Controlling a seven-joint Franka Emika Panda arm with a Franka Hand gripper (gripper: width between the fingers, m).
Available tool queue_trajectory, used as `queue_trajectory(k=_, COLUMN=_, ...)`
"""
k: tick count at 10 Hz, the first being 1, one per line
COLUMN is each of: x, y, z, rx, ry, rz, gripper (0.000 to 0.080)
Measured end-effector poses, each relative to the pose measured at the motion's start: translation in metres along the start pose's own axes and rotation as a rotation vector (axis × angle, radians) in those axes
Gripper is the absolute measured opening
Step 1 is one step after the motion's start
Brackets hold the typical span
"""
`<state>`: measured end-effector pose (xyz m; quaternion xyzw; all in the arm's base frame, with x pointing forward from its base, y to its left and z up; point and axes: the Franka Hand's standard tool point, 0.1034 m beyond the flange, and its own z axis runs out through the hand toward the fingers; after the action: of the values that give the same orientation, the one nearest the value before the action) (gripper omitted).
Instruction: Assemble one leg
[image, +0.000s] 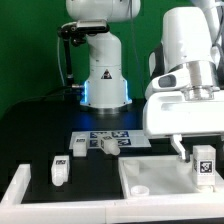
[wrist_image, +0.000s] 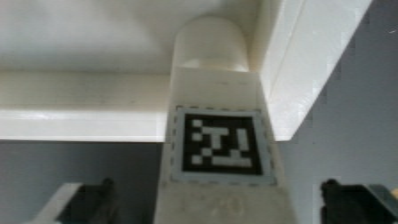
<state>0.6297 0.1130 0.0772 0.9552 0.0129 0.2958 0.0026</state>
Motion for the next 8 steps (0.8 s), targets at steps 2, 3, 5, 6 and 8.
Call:
queue_trajectory(k=2, x=0.017, y=0.009, z=-0.008, rx=0.01, ry=-0.033, rz=0.037, gripper=0.0641)
queue_trajectory(k=3, x=0.016, y=0.01, z=-0.005, rx=0.018, ry=-0.096, rz=0.049, gripper=0.0641)
queue_trajectory(k=5, x=0.023, y=0.009, z=-0.005, rx=0.045, ry=-0.295, rz=0.102, gripper=0.0649)
queue_trajectory(k=6, x=0.021, y=0.002, z=-0.005, rx=0.054, ry=-0.394, rz=0.132, gripper=0.0649)
queue_trajectory(k=8, x=0.013, y=-0.006, z=0.0, rx=0.06, ry=-0.525, rz=0.144, gripper=0.0649)
